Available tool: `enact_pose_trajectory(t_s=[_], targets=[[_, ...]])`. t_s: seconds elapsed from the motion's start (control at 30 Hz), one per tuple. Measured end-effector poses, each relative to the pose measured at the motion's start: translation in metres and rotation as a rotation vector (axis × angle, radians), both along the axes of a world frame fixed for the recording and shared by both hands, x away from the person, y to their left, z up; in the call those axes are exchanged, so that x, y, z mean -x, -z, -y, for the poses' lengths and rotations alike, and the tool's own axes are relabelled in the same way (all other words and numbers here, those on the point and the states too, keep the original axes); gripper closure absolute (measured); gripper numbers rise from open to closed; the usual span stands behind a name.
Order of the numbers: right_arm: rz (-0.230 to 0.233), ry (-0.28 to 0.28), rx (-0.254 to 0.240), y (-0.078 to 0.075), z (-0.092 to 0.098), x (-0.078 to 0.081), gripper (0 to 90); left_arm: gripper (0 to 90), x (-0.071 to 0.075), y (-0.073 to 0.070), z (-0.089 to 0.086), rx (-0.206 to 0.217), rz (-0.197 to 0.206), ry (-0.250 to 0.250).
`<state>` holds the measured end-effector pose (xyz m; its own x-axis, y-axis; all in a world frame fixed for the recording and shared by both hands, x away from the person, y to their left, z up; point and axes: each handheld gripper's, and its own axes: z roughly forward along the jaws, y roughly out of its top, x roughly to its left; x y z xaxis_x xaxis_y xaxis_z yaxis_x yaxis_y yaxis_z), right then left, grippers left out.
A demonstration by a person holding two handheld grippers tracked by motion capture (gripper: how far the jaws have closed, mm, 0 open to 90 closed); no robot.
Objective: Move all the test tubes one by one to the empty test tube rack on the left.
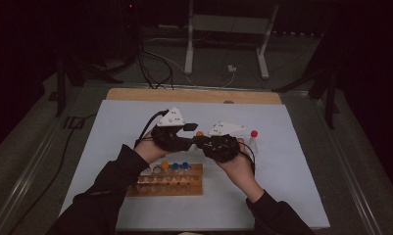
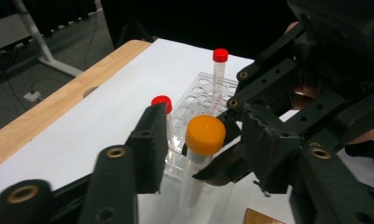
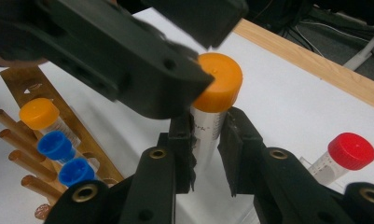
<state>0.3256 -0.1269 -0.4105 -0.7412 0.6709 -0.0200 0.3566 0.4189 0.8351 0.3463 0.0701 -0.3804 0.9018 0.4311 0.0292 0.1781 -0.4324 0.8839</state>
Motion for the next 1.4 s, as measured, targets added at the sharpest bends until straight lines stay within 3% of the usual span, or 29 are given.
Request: enact_pose_trajectory(t_s=[0.33,0.73,1.23,1.4], targets=[[0.005,0.001,-0.004,0.000,0.000,0.000,75.1,69.9,-0.003,0.004,0.005,-0.020,-0.008,0.012],[0.013,-0.004,-0.024,-0.001,0.004,0.000,70.6,71.2,-0.005,0.001,0.003,-0.022,0.006,0.007],[0.038,0.015,-0.033,-0.003,0.013,0.000,52.1,71.4,-0.008,-0.011,-0.028,0.025,0.013,-0.067],[0.040,0.022,-0.057,-0.004,0.015,-0.001,46.8,71.4,-0.006,-0.017,-0.042,0.037,0.022,-0.096]])
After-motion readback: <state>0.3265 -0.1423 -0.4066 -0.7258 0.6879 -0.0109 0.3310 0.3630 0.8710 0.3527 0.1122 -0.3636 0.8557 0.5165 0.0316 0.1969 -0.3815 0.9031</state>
